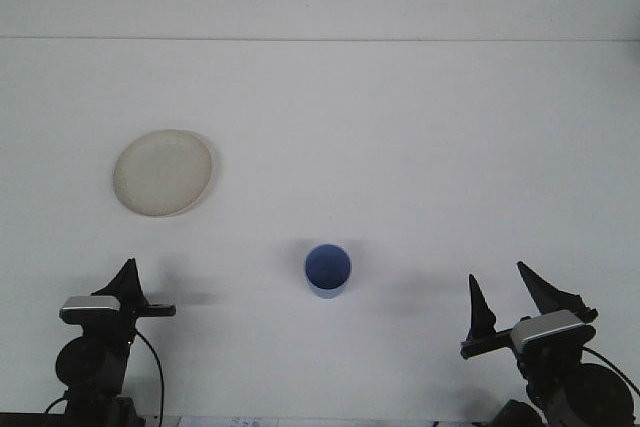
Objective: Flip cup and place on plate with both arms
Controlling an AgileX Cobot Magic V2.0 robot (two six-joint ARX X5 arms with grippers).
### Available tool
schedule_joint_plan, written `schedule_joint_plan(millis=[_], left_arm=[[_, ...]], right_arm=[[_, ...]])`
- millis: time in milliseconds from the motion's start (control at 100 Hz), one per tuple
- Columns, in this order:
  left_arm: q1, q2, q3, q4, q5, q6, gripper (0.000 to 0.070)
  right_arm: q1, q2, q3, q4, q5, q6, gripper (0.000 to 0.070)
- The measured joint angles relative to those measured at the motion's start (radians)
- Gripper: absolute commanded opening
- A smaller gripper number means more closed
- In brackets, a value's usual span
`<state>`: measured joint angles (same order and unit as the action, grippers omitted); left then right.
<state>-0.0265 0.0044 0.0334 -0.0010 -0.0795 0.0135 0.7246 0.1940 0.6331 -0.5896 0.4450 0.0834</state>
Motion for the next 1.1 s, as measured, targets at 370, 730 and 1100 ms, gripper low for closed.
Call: schedule_joint_plan(millis=[370, 730, 1100], left_arm=[[0.000, 0.000, 0.000, 0.000, 0.000, -0.092, 0.0013], [0.000, 0.039, 0.111, 0.003, 0.007, -0.304, 0.0012], [0.000, 0.394, 0.626, -0.177, 0.122, -0.249, 0.0666]], right_arm=[[0.000, 0.000, 0.000, -0.005, 0.000, 0.000, 0.0506], [0.000, 0.000, 0.000, -0.005, 0.000, 0.000, 0.0506], [0.000, 0.000, 0.000, -0.005, 0.000, 0.000, 0.0506]])
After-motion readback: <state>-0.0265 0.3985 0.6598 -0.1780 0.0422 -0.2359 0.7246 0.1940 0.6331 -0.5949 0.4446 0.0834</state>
